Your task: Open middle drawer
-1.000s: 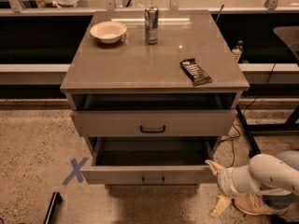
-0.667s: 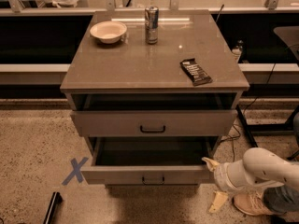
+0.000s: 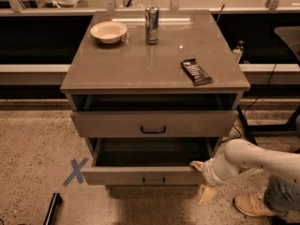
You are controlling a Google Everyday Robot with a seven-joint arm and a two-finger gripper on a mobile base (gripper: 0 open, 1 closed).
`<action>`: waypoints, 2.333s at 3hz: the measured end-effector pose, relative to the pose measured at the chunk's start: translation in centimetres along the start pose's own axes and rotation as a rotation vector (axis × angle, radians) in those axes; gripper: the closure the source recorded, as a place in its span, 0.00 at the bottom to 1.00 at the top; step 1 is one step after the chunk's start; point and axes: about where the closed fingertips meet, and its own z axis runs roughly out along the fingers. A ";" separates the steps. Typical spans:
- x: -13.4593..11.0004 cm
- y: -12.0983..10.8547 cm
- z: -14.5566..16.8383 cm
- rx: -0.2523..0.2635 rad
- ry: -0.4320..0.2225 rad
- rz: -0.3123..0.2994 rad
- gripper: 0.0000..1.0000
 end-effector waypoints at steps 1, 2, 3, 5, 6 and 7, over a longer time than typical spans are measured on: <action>0.1 0.7 1.4 -0.056 0.031 0.007 0.32; 0.1 1.4 1.3 -0.078 0.054 0.008 0.37; 0.0 1.7 1.2 -0.081 0.052 0.006 0.38; -0.2 1.7 0.8 -0.081 0.052 0.006 0.22; -0.5 3.2 -1.0 -0.070 -0.013 0.023 0.01; -0.8 4.3 -3.7 -0.041 -0.117 0.052 0.00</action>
Offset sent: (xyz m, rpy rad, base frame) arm -0.0202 0.0017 -0.0111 -0.0866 0.0885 0.0320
